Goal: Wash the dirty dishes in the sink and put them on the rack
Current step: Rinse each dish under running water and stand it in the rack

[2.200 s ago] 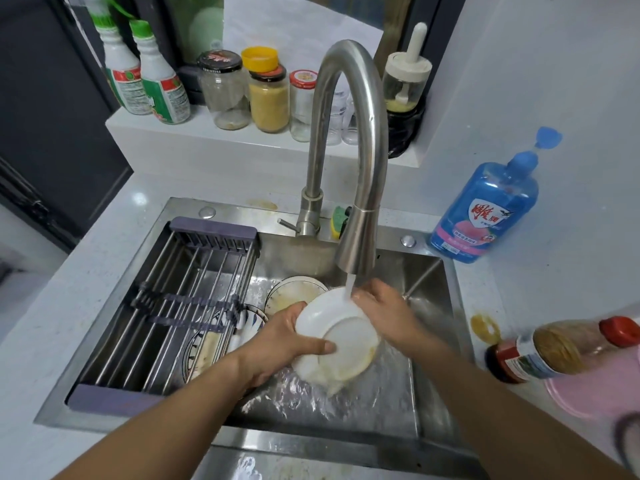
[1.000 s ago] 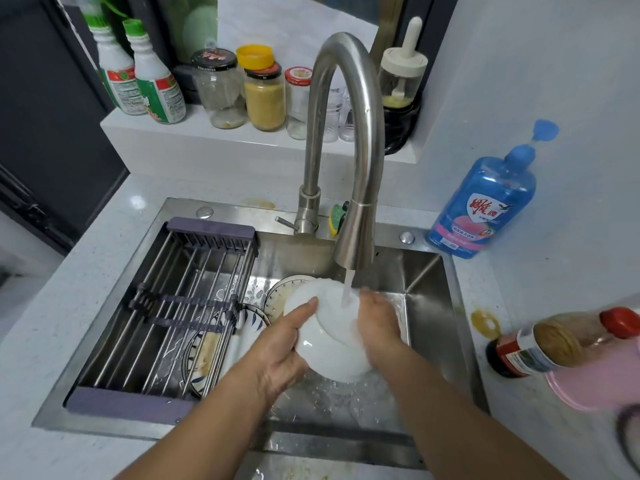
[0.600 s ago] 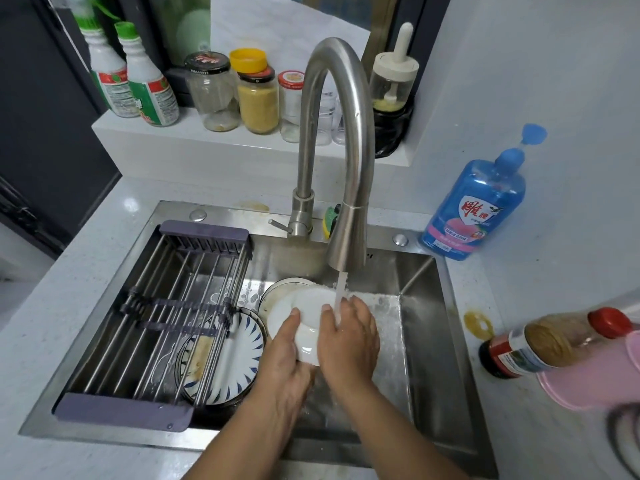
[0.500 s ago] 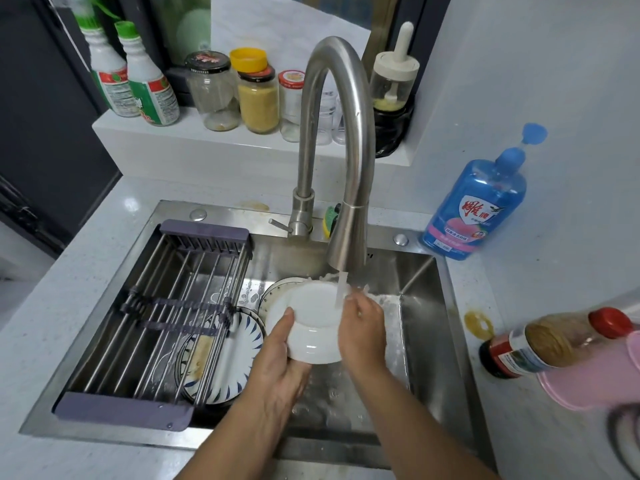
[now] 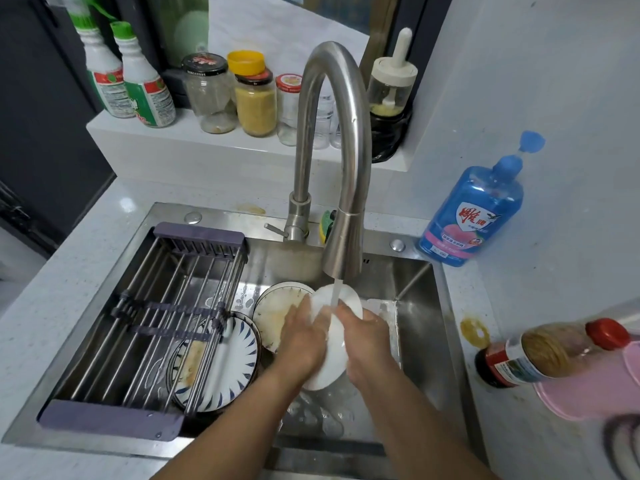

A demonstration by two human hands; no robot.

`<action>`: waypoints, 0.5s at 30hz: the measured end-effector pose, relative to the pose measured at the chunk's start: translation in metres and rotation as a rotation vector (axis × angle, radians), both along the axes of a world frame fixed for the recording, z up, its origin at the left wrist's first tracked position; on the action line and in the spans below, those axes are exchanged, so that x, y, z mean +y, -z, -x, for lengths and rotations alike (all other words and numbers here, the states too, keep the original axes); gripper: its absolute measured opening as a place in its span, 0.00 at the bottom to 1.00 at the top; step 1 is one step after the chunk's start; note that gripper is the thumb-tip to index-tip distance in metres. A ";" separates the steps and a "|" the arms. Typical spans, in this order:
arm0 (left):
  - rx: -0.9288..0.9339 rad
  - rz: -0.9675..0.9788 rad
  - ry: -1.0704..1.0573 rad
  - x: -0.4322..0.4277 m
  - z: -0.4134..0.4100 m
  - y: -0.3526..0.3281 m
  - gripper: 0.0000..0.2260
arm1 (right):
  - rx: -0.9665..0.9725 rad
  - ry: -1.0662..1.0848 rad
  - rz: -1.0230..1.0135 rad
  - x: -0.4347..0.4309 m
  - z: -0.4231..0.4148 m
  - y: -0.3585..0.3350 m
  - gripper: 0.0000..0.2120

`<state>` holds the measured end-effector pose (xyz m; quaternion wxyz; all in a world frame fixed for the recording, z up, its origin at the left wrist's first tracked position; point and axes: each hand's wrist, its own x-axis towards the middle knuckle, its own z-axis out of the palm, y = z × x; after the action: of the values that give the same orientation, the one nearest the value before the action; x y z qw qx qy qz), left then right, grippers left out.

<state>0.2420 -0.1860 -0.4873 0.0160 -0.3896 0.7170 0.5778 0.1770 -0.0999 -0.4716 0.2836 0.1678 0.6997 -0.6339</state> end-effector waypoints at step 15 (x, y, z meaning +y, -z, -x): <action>0.064 -0.773 -0.586 -0.016 -0.004 -0.002 0.26 | -0.084 0.045 0.092 0.011 0.031 -0.028 0.17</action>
<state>0.2456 -0.2020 -0.4854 -0.0259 -0.5227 0.3102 0.7936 0.1455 -0.0891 -0.4440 0.3061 0.1967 0.6533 -0.6639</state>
